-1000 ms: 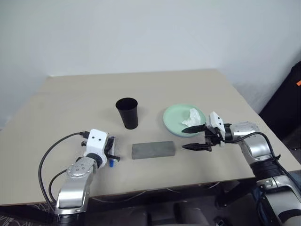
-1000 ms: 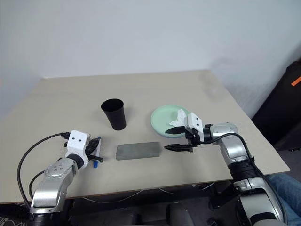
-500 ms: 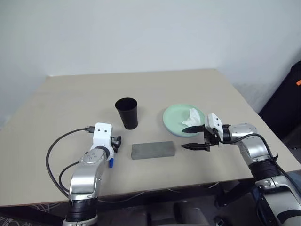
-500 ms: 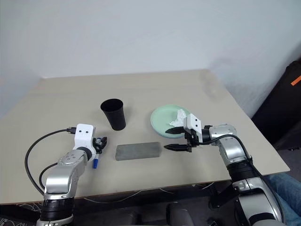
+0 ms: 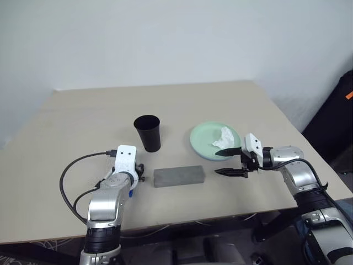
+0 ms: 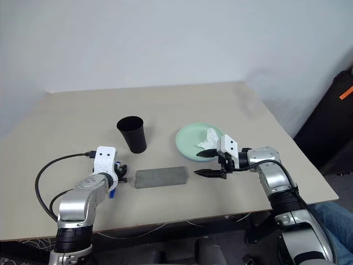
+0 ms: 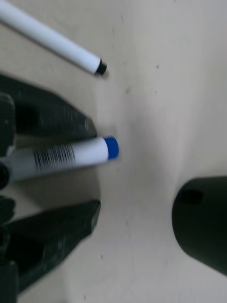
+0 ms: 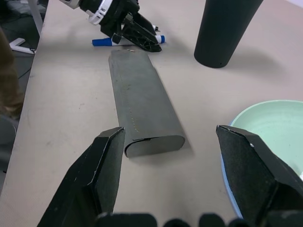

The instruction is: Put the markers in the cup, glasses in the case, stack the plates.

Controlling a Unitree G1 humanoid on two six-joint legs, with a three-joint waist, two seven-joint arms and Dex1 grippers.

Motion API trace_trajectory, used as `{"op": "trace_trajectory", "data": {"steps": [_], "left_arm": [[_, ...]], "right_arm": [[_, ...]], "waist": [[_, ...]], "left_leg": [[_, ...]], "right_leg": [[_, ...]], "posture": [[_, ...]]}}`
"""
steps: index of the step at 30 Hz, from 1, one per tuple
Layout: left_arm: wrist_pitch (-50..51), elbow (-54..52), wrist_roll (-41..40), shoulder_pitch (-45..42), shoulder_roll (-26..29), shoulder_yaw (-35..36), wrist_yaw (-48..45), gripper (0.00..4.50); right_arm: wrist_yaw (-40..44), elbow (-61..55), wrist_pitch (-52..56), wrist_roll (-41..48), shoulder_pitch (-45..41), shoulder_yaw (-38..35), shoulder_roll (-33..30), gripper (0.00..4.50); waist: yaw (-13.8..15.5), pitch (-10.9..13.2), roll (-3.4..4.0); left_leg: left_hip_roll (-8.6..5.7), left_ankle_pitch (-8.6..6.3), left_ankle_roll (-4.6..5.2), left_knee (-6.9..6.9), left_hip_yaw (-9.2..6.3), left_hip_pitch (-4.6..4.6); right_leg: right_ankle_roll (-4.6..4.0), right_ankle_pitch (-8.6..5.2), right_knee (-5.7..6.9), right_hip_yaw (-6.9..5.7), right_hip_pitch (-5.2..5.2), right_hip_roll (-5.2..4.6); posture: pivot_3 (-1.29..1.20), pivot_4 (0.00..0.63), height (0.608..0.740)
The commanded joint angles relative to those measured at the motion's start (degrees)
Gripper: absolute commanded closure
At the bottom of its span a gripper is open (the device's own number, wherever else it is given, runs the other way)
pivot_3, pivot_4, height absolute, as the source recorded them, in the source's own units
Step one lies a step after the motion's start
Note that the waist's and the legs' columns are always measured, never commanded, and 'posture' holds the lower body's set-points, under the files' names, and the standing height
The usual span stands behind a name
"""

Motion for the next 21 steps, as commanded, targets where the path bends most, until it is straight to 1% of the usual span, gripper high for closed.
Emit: {"op": "trace_trajectory", "data": {"steps": [1, 2, 3, 5, 8, 10, 13, 19, 21], "left_arm": [[0.74, -0.23, 0.48, -0.53, 0.71, 1.00, 1.07, 3.69], [0.66, -0.02, 0.45, -0.62, 0.94, 1.13, 1.02, 4.06], [0.59, 0.12, 0.39, -0.65, 1.13, 1.17, 0.95, 4.31], [0.03, 0.22, 0.18, -0.69, 1.75, 0.92, 0.34, 4.32], [-2.84, -0.50, -1.05, -0.78, 3.71, -0.88, -2.98, 4.32], [-7.15, -2.09, -2.53, -0.76, 6.30, -3.61, -8.06, 4.32], [-15.87, -4.18, -4.62, -0.42, 12.28, -7.44, -18.02, 4.32], [-28.19, -5.54, -13.44, -3.37, 17.86, -6.05, -33.85, 4.32], [-32.18, -2.78, -13.91, -6.46, 17.86, -5.74, -35.25, 4.32]], "right_arm": [[-0.34, -0.78, -1.24, 0.19, -1.35, -0.90, 0.08, 1.15], [-0.36, -0.71, -1.31, 0.14, -1.39, -0.92, 0.11, 1.15], [-0.38, -0.66, -1.38, 0.10, -1.40, -0.93, 0.11, 1.15], [-0.46, -0.54, -1.54, 0.01, -1.41, -0.94, 0.12, 1.15], [-0.57, -0.49, -1.69, -0.09, -1.36, -0.99, 0.14, 1.15], [-0.67, -0.49, -1.72, -0.14, -1.39, -1.00, 0.14, 1.15], [-0.88, -0.23, -1.86, -0.26, -1.63, -0.97, 0.26, 1.15], [-0.97, 0.42, -2.22, -0.46, -2.07, -0.86, 0.32, 1.15], [-0.95, 0.80, -2.44, -0.57, -2.26, -0.80, 0.36, 1.15]], "waist": [[-0.15, 0.00, 0.00], [-0.27, 0.00, 0.00], [-0.50, 0.00, 0.00], [-0.95, 0.00, 0.00], [-1.22, 0.00, 0.00], [-1.27, 0.00, -0.01], [-1.26, 0.01, -0.01], [-1.24, 0.01, -0.01], [-1.18, 0.01, -0.01]], "left_leg": [[0.00, 0.00, 0.00, 0.00, 0.00, 0.00], [0.01, 0.00, 0.00, 0.00, -0.01, 0.01], [0.00, 0.00, 0.00, 0.00, -0.02, 0.01], [0.00, 0.00, 0.00, 0.00, -0.04, 0.01], [0.00, 0.00, 0.00, 0.00, -0.06, 0.01], [0.00, 0.00, 0.00, 0.00, -0.08, 0.01], [-0.01, -0.01, -0.02, -0.01, -0.08, -0.05], [-0.03, -0.05, -0.07, -0.05, -0.02, -0.14], [-0.03, -0.05, -0.07, -0.05, -0.02, -0.14]], "right_leg": [[0.00, 0.00, 0.00, 0.00, 0.00, 0.01], [0.00, 0.00, 0.01, 0.00, 0.00, 0.01], [0.00, 0.00, 0.01, -0.01, 0.00, 0.01], [0.00, 0.00, 0.01, -0.01, 0.01, 0.01], [0.00, 0.00, 0.01, 0.00, 0.02, 0.02], [-0.01, 0.00, 0.00, -0.02, 0.00, 0.02], [-0.02, -0.01, -0.02, -0.01, -0.06, 0.02], [-0.01, -0.02, -0.11, 0.02, -0.13, -0.03], [-0.01, -0.02, -0.11, 0.01, -0.12, -0.03]], "posture": [[0.00, 0.000, 0.740], [0.00, 0.000, 0.740], [0.00, 0.000, 0.740], [0.00, 0.000, 0.740], [0.00, 0.000, 0.740], [0.00, 0.000, 0.740], [0.00, 0.000, 0.740], [0.00, 0.000, 0.740], [0.00, 0.000, 0.740]]}}
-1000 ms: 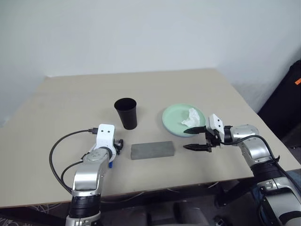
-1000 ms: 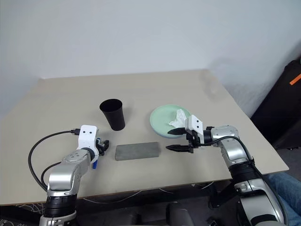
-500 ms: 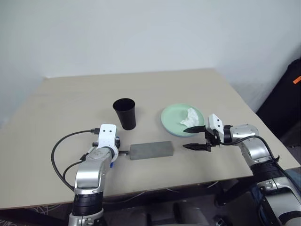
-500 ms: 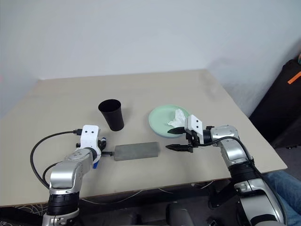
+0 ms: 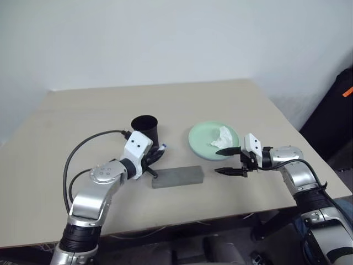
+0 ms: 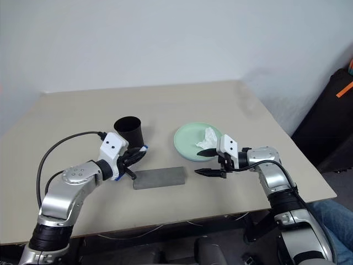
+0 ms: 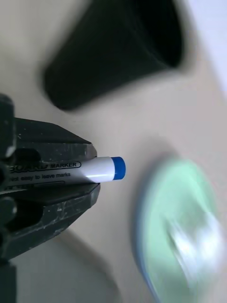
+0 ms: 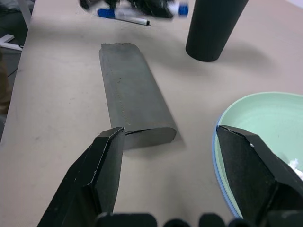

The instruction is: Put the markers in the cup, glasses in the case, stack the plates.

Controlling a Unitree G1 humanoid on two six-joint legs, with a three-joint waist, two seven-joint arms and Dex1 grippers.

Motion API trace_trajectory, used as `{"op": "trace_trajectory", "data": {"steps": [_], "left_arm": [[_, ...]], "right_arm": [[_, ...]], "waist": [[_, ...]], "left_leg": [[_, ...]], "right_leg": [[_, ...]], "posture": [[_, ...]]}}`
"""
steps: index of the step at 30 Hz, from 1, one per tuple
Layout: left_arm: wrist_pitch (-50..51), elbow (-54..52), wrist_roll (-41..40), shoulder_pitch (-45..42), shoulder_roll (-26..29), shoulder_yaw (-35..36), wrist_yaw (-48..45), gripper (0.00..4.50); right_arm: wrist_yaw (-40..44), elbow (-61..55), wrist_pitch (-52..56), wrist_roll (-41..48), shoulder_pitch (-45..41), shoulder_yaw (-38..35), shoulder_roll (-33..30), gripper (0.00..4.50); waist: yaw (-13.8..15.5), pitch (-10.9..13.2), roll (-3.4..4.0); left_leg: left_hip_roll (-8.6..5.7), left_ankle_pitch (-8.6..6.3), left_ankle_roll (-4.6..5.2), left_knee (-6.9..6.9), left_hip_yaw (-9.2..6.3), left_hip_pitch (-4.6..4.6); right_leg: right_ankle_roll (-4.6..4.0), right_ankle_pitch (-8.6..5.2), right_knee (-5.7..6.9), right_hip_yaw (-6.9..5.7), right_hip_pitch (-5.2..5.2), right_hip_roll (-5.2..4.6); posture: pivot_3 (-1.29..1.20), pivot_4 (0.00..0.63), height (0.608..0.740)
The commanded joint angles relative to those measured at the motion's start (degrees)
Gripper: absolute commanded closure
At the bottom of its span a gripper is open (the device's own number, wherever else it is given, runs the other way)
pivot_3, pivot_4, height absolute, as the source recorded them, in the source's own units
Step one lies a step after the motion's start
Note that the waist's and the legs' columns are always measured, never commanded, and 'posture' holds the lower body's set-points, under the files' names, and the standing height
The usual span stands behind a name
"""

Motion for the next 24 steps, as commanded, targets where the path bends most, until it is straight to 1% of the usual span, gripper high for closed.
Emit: {"op": "trace_trajectory", "data": {"steps": [1, 4, 7, 8, 13, 16, 19, 24], "left_arm": [[-8.72, 2.73, -1.39, -6.68, -0.25, 1.82, -2.49, 4.32], [-16.80, 11.97, 2.33, -13.38, -2.34, 2.76, 2.40, 4.32], [-31.46, 26.42, 10.14, -21.54, -3.98, 2.73, 11.77, 4.32], [-35.45, 30.19, 11.61, -23.32, -4.45, 2.65, 13.79, 4.32], [-53.31, 49.74, 15.59, -30.66, -6.96, 3.01, 21.81, 4.32], [-59.92, 60.12, 16.60, -34.00, -7.88, 2.67, 23.73, 4.32], [-63.81, 67.31, 16.87, -36.11, -8.52, 2.11, 23.36, 4.32], [-67.63, 74.01, 15.19, -38.30, -9.26, 3.32, 22.25, 2.56]], "right_arm": [[-0.03, -0.15, -1.29, 0.12, -2.03, -0.79, 0.21, 1.15], [-0.02, 0.30, -1.54, 0.03, -2.38, -0.75, 0.32, 1.15], [-0.05, 0.55, -1.69, -0.05, -2.56, -0.81, 0.32, 1.15], [-0.04, 0.56, -1.72, -0.08, -2.54, -0.82, 0.29, 1.15], [-0.29, 0.05, -1.54, -0.09, -2.21, -0.91, 0.13, 1.15], [-0.60, -0.62, -1.25, -0.03, -1.92, -1.08, -0.05, 1.15], [-0.91, -1.25, -0.94, 0.09, -1.61, -1.37, -0.41, 1.15], [-1.29, -2.56, -0.42, 0.35, -0.44, -1.67, -1.32, 1.15]], "waist": [[0.21, 0.00, 0.00], [0.24, 0.00, 0.00], [0.25, -0.01, -0.01], [0.22, -0.01, 0.00], [0.31, -0.01, -0.01], [0.32, -0.02, -0.02], [0.31, -0.02, -0.02], [0.31, -0.03, -0.05]], "left_leg": [[0.00, 0.00, 0.00, 0.00, 0.00, 0.00], [-0.01, 0.03, 0.04, 0.07, -0.01, 0.05], [-0.02, 0.07, 0.09, 0.10, -0.03, 0.12], [-0.03, 0.07, 0.09, 0.10, -0.01, 0.10], [-0.06, 0.05, 0.09, 0.03, 0.01, 0.07], [-0.09, 0.05, 0.10, 0.03, 0.01, -0.01], [-0.11, 0.04, 0.11, 0.03, 0.02, -0.03], [-0.11, 0.04, 0.11, 0.04, 0.00, -0.04]], "right_leg": [[0.00, 0.00, 0.01, 0.00, 0.01, 0.00], [0.00, 0.00, 0.04, 0.01, 0.11, 0.01], [0.01, 0.01, 0.05, 0.02, 0.20, 0.03], [0.01, 0.02, 0.07, 0.04, 0.22, 0.03], [0.12, 0.08, 0.04, 0.10, 0.17, 0.03], [0.17, 0.12, 0.00, 0.11, 0.13, 0.01], [0.20, 0.13, -0.02, 0.12, 0.13, -0.01], [0.22, 0.14, -0.02, 0.12, 0.13, -0.01]], "posture": [[0.00, 0.000, 0.740], [0.00, 0.000, 0.740], [0.00, 0.000, 0.740], [0.00, 0.000, 0.740], [0.00, 0.000, 0.740], [0.00, 0.000, 0.740], [0.00, 0.000, 0.740], [0.00, 0.000, 0.740]]}}
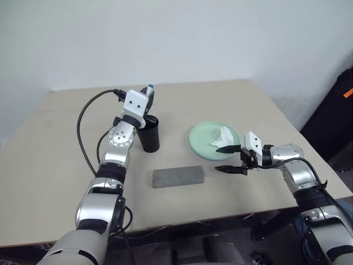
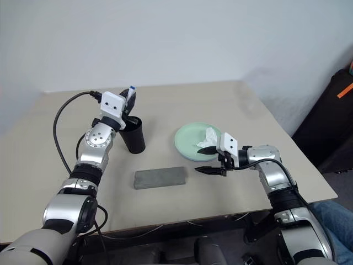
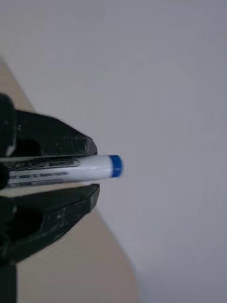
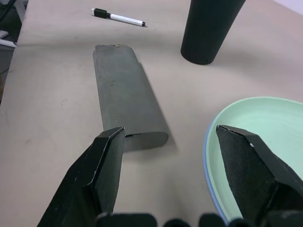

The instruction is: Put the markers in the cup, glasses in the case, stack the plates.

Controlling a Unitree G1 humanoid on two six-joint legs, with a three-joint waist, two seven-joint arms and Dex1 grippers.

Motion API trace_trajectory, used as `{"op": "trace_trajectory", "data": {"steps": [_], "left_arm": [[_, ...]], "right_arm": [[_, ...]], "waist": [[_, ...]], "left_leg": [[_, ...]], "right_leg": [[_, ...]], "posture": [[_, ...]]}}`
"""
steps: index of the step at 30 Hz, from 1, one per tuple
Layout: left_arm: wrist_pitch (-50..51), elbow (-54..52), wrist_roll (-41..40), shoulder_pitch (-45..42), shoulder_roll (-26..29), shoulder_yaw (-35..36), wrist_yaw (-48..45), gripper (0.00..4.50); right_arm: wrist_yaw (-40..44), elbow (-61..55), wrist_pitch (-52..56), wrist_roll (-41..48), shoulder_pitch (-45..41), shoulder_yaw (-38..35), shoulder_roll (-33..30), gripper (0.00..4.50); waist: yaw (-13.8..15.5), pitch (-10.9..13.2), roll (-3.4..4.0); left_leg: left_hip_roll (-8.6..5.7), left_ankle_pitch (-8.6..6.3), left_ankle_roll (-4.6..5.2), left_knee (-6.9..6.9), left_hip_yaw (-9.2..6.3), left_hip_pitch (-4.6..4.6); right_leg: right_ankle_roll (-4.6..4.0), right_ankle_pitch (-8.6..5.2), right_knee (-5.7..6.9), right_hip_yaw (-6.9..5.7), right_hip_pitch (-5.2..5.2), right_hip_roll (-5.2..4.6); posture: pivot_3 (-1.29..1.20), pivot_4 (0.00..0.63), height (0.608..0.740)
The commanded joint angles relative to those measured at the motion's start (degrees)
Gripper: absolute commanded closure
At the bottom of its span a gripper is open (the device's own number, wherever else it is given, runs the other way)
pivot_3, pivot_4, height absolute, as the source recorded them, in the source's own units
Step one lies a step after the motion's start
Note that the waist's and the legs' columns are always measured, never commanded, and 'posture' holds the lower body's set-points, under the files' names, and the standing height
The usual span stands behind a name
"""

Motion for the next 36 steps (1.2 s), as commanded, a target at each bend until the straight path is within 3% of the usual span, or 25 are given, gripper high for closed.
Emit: {"op": "trace_trajectory", "data": {"steps": [1, 6, 12, 18, 28, 36], "left_arm": [[-3.45, 1.89, -1.25, -3.48, 0.05, 1.55, -0.35, 2.19], [-4.82, 3.53, -1.72, -4.34, -0.19, 2.25, -0.26, 0.50], [-1.35, 0.81, -2.71, -4.16, 0.20, 3.37, -0.19, 0.50], [16.05, -12.35, -5.32, -1.83, 5.49, 5.10, -4.01, 0.50], [55.06, -36.35, -13.63, 5.26, 23.10, 7.23, -20.97, 0.50], [68.72, -45.32, -9.97, 18.44, 33.39, 2.34, -26.38, 0.50]], "right_arm": [[-0.39, -2.56, 0.24, 0.72, -0.23, -1.55, -0.89, 1.15], [-0.54, -2.72, 0.45, 0.72, -0.26, -1.50, -1.03, 1.15], [-0.62, -2.39, 0.46, 0.50, -1.02, -1.15, -0.58, 1.15], [-0.43, -2.15, 0.22, 0.45, -1.05, -1.02, -0.48, 1.15], [0.27, -0.36, -0.34, 0.20, -2.10, -0.61, 0.15, 1.15], [0.31, 0.31, -0.80, 0.21, -2.29, -0.45, 0.68, 1.15]], "waist": [[-0.02, 0.00, 0.00], [-0.03, -0.01, -0.01], [-0.03, -0.01, -0.01], [-0.22, 0.00, -0.03], [-0.40, 0.00, -0.04], [-0.75, 0.01, -0.04]], "left_leg": [[0.00, 0.00, 0.00, 0.00, 0.00, 0.00], [0.01, 0.00, 0.00, 0.01, 0.01, 0.01], [0.01, 0.00, 0.00, 0.01, 0.01, 0.01], [0.03, 0.00, -0.01, 0.00, 0.00, 0.01], [0.06, 0.00, -0.01, -0.06, -0.06, 0.03], [0.08, 0.00, -0.01, -0.13, -0.13, 0.04]], "right_leg": [[0.00, 0.00, 0.01, 0.00, 0.00, 0.00], [0.01, 0.01, 0.02, 0.00, 0.00, 0.00], [0.02, 0.01, 0.02, 0.00, 0.01, 0.00], [0.03, 0.02, 0.04, 0.00, -0.04, 0.01], [0.01, 0.00, 0.05, -0.04, -0.08, 0.02], [-0.08, -0.06, 0.07, -0.08, -0.12, 0.00]], "posture": [[0.00, 0.000, 0.740], [0.00, 0.000, 0.740], [0.00, 0.000, 0.740], [0.00, 0.000, 0.740], [0.00, 0.000, 0.740], [0.00, 0.000, 0.740]]}}
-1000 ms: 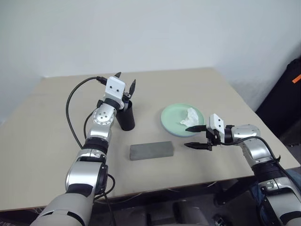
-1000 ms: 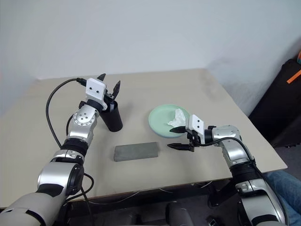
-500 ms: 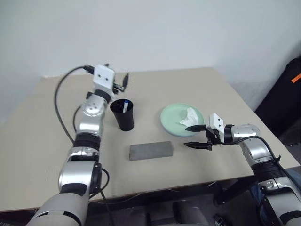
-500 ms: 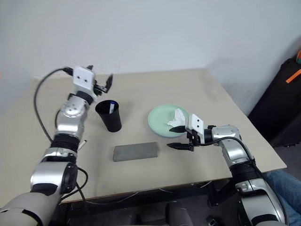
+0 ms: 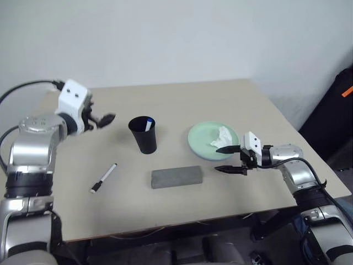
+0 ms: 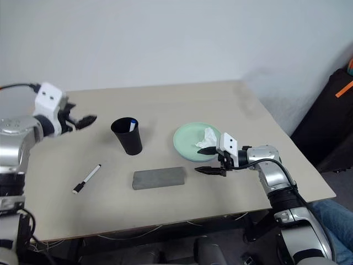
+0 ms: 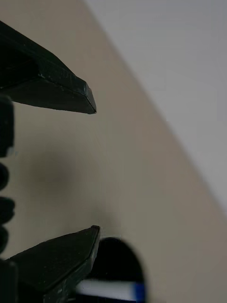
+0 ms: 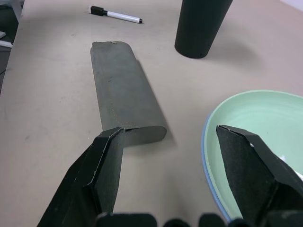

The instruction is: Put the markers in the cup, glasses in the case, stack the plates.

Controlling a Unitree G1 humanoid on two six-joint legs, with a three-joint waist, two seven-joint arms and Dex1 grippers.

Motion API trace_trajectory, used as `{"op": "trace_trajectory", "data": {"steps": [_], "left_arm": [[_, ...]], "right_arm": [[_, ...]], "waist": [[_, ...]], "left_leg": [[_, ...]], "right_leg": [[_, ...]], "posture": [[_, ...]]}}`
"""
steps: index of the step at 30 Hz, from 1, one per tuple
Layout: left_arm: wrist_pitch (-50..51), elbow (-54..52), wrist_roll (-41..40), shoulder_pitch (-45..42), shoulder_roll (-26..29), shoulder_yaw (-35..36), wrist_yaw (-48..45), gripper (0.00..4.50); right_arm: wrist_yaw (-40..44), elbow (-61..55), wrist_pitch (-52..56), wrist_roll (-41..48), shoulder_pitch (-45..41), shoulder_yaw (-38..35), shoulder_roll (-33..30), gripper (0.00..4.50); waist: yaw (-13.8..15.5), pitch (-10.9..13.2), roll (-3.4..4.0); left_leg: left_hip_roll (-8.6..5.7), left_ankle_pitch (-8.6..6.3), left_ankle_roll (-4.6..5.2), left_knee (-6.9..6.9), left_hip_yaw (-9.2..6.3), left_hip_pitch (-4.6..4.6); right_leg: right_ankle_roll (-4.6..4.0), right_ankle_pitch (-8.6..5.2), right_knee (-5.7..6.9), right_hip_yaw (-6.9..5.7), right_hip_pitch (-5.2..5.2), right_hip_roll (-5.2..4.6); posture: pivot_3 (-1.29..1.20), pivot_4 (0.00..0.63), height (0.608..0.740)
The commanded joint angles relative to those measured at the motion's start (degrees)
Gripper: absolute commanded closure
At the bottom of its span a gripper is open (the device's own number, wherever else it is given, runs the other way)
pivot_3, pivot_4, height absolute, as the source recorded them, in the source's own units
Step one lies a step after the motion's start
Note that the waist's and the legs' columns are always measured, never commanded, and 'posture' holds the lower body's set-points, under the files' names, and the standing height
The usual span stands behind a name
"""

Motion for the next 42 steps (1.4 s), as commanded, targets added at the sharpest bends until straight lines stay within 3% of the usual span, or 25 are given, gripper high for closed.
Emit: {"op": "trace_trajectory", "data": {"steps": [1, 6, 16, 23, 26, 35, 42], "left_arm": [[2.96, -3.78, 1.52, 2.09, 2.56, -0.94, -0.84, 0.50], [7.03, -5.23, 1.28, 7.27, 2.29, -3.03, -2.41, 0.50], [13.53, -2.65, 3.75, 9.03, 2.01, -11.09, -4.17, 0.50], [14.38, -0.02, 3.20, 8.66, -0.12, -11.68, -4.05, 0.50], [14.84, 0.71, 2.74, 8.18, -0.88, -10.92, -3.96, 1.03], [14.23, 2.04, 2.71, 7.40, -0.68, -9.36, -3.59, 4.08], [9.48, 2.01, 1.30, 5.55, -1.33, -6.44, -3.11, 4.08]], "right_arm": [[0.20, -0.74, -0.96, 0.31, -1.29, -0.79, 0.09, 1.15], [0.02, -0.19, -1.25, 0.07, -1.36, -0.61, 0.45, 1.15], [-0.34, 0.02, -1.67, -0.56, -1.12, -0.90, 0.59, 1.15], [-0.57, -0.39, -1.51, -0.68, -0.78, -1.05, 0.57, 1.15], [-0.64, -0.50, -1.48, -0.68, -0.70, -1.06, 0.55, 1.15], [-0.67, -0.30, -1.54, -0.75, -0.81, -1.00, 0.62, 1.15], [-0.71, 0.02, -1.71, -0.93, -1.10, -0.94, 0.75, 1.15]], "waist": [[0.01, 0.01, -0.03], [0.02, 0.01, -0.04], [0.00, 0.01, -0.05], [0.00, -0.04, 0.05], [0.03, -0.10, 0.13], [-0.04, -0.13, 0.18], [-0.09, -0.11, 0.16]], "left_leg": [[0.01, 0.00, 0.00, 0.00, 0.01, 0.00], [0.01, -0.01, -0.01, 0.00, 0.01, -0.01], [0.01, 0.00, -0.01, -0.03, 0.04, 0.00], [0.01, 0.00, -0.01, -0.06, 0.09, 0.10], [0.00, 0.00, 0.00, -0.07, 0.08, 0.14], [0.01, 0.01, 0.00, -0.18, 0.06, 0.49], [0.02, 0.01, -0.01, -0.40, -0.01, 0.70]], "right_leg": [[-0.01, -0.01, 0.00, 0.00, -0.01, 0.00], [-0.03, -0.02, -0.01, -0.02, -0.02, -0.02], [-0.03, -0.02, 0.00, -0.02, -0.04, -0.02], [-0.04, -0.02, 0.02, 0.02, 0.00, -0.02], [-0.04, -0.02, 0.02, 0.02, 0.05, -0.02], [-0.05, -0.03, 0.07, 0.01, 0.23, 0.00], [-0.05, -0.03, 0.08, -0.05, 0.24, 0.06]], "posture": [[0.00, 0.000, 0.740], [0.00, 0.000, 0.740], [0.00, 0.000, 0.740], [0.00, 0.000, 0.740], [0.00, 0.000, 0.740], [0.00, 0.000, 0.740], [0.00, 0.000, 0.740]]}}
